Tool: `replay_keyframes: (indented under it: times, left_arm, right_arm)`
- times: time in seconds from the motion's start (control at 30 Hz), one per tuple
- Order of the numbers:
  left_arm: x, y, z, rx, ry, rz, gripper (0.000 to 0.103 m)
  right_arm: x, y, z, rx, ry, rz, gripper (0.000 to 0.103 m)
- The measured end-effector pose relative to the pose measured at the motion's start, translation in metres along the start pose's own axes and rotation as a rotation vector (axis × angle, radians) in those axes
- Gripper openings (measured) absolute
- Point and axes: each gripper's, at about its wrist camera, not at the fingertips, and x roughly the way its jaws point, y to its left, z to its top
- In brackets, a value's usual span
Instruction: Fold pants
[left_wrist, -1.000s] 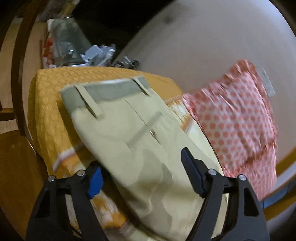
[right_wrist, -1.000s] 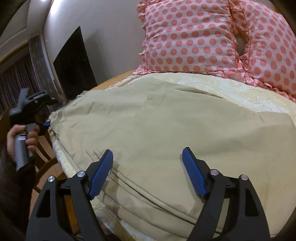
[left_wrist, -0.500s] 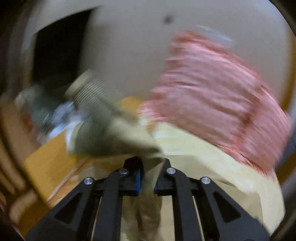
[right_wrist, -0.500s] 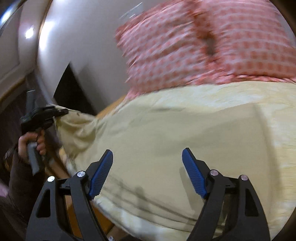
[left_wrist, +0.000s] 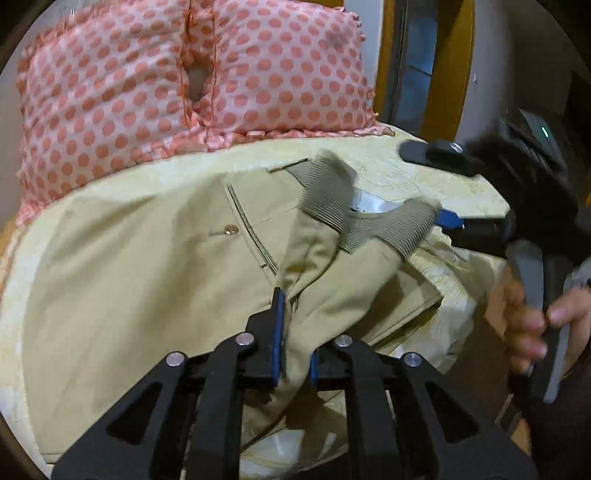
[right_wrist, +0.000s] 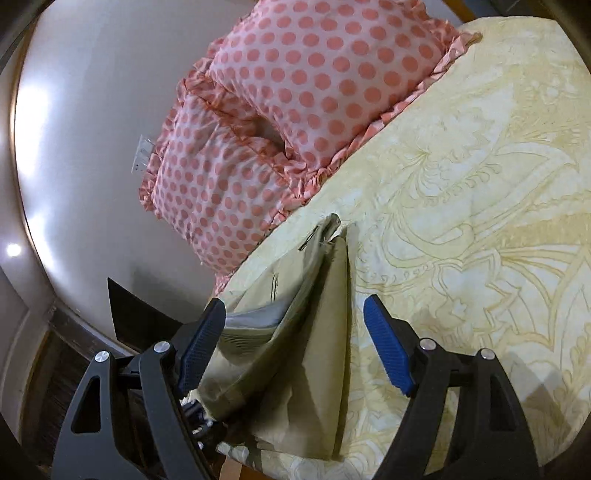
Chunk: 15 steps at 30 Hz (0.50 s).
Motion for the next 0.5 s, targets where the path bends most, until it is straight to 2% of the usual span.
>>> replay_keyframes:
  times: [0.1,0.17,0.2,0.23,0.27,0.3,0.33,0.4,0.43,0.5]
  left_arm:
    - [-0.004,-0.014,-0.001,0.042,-0.024,0.058,0.012]
    - [0.006,-0.034,0.000,0.106,0.000,0.072,0.018]
    - [0.007,-0.044,-0.002,0.151,0.006,0.084,0.026]
    - [-0.001,-0.050,-0.008,0.169,-0.005,0.080,0.038]
    - [-0.008,-0.051,-0.008,0.170,-0.019,0.054,0.048]
    - [-0.023,-0.046,-0.009,0.151,-0.047,0.001,0.067]
    - [-0.032,-0.042,-0.009,0.133,-0.069,-0.019,0.076]
    - [-0.059,-0.007,-0.002,0.037,-0.127,-0.039,0.079]
    - [-0.058,0.008,0.004,0.000,-0.135,-0.033,0.082]
    - [-0.057,0.062,0.015,-0.137,-0.133,0.019,0.083]
  right_arm:
    - [0.017,0.003,0.010,-0.001,0.054,0.022,0.079]
    - [0.036,0.006,0.015,-0.036,0.110,-0.011,0.079]
    - [0.045,0.006,0.017,-0.052,0.137,-0.038,0.079]
    - [0.058,0.005,0.018,-0.063,0.176,-0.071,0.077]
    - [0.063,0.006,0.016,-0.076,0.192,-0.088,0.073]
    - [0.067,0.008,0.015,-0.099,0.201,-0.107,0.073]
    - [0.071,0.010,0.015,-0.123,0.208,-0.137,0.073]
    - [0.076,0.011,0.018,-0.135,0.208,-0.154,0.072]
    - [0.080,0.011,0.019,-0.145,0.207,-0.168,0.069]
    - [0.088,0.011,0.020,-0.175,0.220,-0.179,0.059]
